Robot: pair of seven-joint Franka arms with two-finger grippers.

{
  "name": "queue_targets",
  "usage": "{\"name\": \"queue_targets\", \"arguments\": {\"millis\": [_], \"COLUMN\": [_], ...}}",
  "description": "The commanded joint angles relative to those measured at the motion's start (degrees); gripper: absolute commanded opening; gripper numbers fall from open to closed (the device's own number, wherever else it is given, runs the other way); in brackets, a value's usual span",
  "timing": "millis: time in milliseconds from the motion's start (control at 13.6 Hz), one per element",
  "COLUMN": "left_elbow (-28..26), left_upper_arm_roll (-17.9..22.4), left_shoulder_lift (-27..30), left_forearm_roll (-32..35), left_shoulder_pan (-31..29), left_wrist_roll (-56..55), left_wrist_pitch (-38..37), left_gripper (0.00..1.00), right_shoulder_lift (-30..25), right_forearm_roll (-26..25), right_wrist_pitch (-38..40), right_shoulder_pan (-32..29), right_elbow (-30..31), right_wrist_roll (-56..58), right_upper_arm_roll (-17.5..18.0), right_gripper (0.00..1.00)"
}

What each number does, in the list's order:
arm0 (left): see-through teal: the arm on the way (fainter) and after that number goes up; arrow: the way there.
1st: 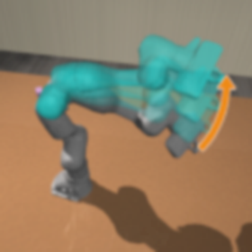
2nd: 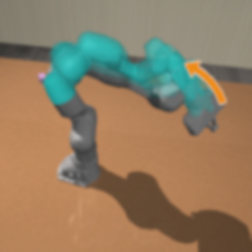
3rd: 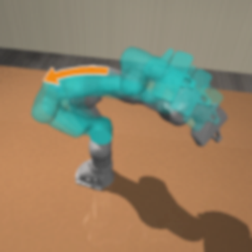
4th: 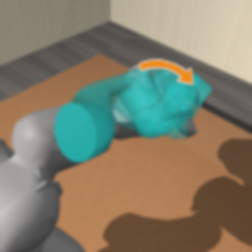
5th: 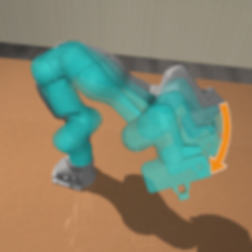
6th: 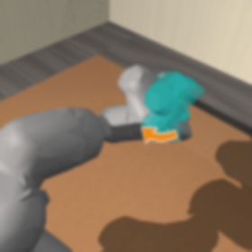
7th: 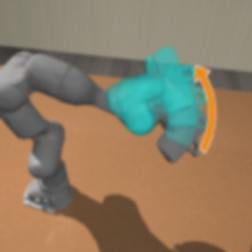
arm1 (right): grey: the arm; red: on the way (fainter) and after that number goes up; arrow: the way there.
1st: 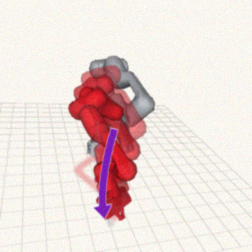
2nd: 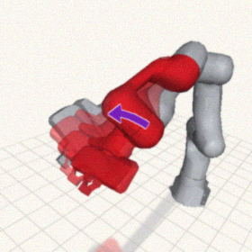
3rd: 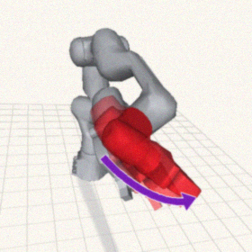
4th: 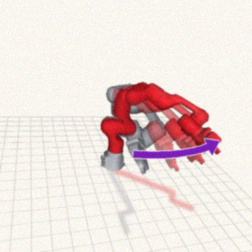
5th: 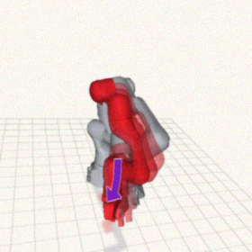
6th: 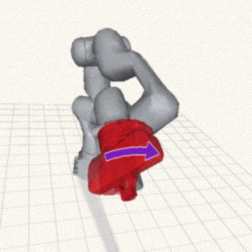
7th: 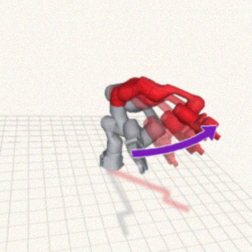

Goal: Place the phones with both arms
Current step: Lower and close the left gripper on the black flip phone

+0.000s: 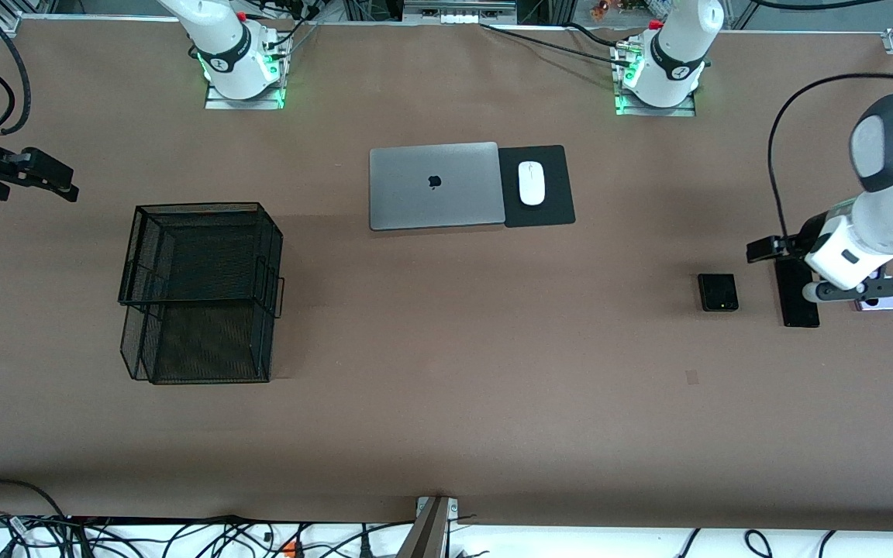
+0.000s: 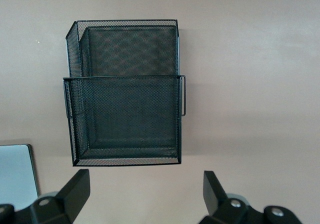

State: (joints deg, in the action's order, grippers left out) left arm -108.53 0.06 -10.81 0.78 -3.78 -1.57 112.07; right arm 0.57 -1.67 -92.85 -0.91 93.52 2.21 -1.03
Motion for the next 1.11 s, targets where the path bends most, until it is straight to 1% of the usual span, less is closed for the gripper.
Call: {"name": "queue_targets", "arguments": {"millis": [0,221,369,516,811,1032], "left_elbow": [-6.9,-11.0,-12.1,-12.6,-15.6,-15.9], "left_upper_arm_roll": [-0.1,-0.1,-0.1,-0.1,-0.1,-0.1], "left_shoulder_lift": [-0.1,-3.7,-6.3,-8.8,-11.4,-12.7], "left_forearm_roll": [0.9,1.7,2.8,5.9,5.9,5.9], "left_shoulder_pan": [-0.4,-0.5,-0.4,-0.6,-1.8,-1.8], "left_wrist_roll": [1.8,1.8,1.8,1.8,1.8,1.8], "left_wrist_pitch": [10.3,19.7,24.6,27.8,34.8,36.2], "left_gripper": [1.0,1.0,1.0,1.0,1.0,1.0], "right_shoulder_lift": [-0.1,-0.1,-0.1,-0.1,-0.1,-0.1], "right_forearm_roll": [1.1,1.1,1.1,1.1,1.1,1.1], "right_wrist_pitch": [0.3,0.3,0.3,0.3,0.3,0.3], "right_shoulder_pan": [-0.6,-0.6,-0.6,-0.6,-0.6,-0.6], "right_elbow": [-0.7,-0.7,-0.7,-0.7,-0.7,-0.7], "right_wrist_roll": [0.3,0.3,0.3,0.3,0.3,0.3], "right_upper_arm_roll": [0.3,0.3,0.3,0.3,0.3,0.3], "right_gripper": [1.0,1.0,1.0,1.0,1.0,1.0]}}
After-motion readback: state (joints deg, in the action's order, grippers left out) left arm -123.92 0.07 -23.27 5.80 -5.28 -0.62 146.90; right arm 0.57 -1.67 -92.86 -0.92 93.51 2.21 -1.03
